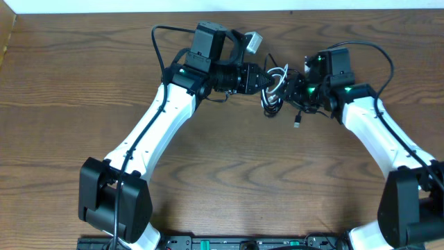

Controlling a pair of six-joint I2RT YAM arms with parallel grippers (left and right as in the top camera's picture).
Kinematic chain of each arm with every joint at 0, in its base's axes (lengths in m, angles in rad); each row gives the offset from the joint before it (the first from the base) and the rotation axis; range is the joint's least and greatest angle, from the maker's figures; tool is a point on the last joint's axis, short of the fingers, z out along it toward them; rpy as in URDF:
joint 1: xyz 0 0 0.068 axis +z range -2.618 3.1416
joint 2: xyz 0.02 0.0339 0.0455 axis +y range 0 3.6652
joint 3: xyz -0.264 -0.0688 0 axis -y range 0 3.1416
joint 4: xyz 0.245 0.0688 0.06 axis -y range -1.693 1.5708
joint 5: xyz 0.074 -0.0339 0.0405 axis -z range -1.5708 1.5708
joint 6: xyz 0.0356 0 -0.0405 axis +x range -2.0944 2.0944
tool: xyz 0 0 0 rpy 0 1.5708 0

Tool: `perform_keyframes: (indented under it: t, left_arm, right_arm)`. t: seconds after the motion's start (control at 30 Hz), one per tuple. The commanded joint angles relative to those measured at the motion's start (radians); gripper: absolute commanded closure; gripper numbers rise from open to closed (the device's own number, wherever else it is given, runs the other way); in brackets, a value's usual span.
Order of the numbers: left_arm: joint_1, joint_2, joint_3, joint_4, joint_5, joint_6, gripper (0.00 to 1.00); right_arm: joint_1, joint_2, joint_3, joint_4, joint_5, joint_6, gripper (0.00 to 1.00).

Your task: Untangle cables

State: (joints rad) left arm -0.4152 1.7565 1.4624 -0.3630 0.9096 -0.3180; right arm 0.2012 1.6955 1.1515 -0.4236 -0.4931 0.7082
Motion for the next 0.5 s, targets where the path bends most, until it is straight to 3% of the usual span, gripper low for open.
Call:
perform_keyframes:
  t: [0.0, 0.1, 0.23, 0.47]
  left_arm:
    - [0.005, -0.016, 0.008, 0.01, 0.04, -0.002, 0.92]
    - [0.008, -0.016, 0.008, 0.01, 0.04, -0.002, 0.93]
    - [0.007, -0.016, 0.008, 0.008, 0.039, -0.001, 0.92]
    - [0.003, -0.011, 0.008, -0.158, -0.183, 0.01, 0.92]
  right_arm:
    - [-0.007, 0.059, -0.002, -0.022, 0.096, 0.02, 0.79]
    - [-0.013, 0.085, -0.002, -0.052, 0.134, 0.014, 0.84]
    - [-0.032, 0.1, -0.002, -0.066, 0.141, -0.04, 0.99]
    - [-0.103, 0.018, 0.001, 0.011, -0.123, -0.184, 0.99]
